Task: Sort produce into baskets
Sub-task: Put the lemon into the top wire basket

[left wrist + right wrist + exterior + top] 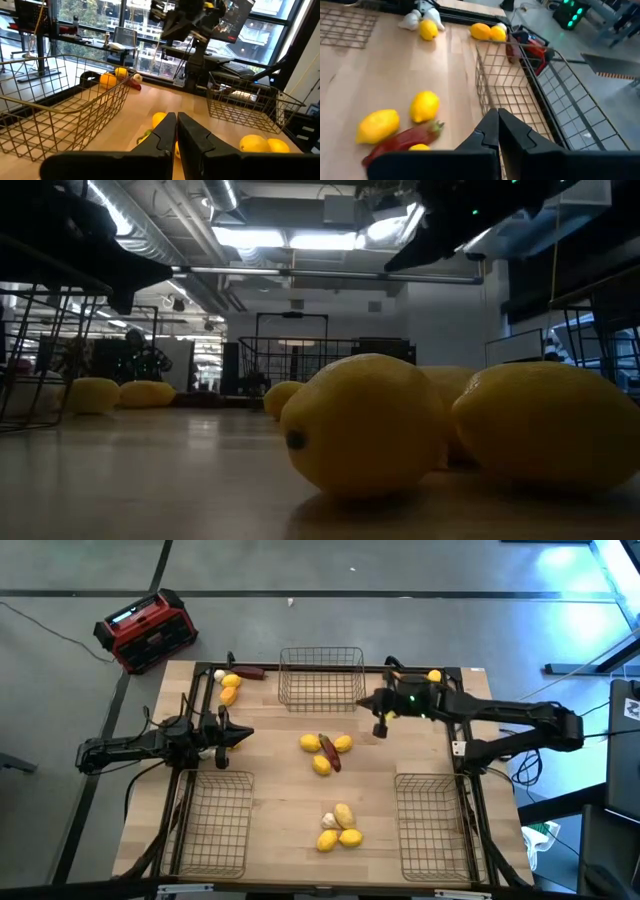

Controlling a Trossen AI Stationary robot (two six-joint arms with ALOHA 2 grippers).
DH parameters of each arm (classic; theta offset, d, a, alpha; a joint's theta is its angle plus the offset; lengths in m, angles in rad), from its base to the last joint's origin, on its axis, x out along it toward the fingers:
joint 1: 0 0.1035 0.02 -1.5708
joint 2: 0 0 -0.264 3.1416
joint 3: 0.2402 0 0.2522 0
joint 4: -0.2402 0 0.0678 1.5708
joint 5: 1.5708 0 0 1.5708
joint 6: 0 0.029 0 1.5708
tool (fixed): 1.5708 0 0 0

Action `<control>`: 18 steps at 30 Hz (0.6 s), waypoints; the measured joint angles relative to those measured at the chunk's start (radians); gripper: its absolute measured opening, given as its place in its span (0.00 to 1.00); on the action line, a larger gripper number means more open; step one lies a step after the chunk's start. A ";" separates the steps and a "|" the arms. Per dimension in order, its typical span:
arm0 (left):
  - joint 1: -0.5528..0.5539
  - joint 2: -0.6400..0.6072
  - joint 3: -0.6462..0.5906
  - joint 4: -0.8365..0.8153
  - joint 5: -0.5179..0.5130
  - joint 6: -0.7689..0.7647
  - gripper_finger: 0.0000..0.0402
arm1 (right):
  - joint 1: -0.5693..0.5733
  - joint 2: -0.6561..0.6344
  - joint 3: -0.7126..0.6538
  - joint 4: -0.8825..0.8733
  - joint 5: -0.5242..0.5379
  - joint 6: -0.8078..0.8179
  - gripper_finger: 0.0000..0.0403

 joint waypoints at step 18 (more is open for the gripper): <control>0.000 0.000 0.000 0.001 0.001 0.001 0.03 | -0.018 0.193 0.034 -0.025 -0.172 0.021 0.02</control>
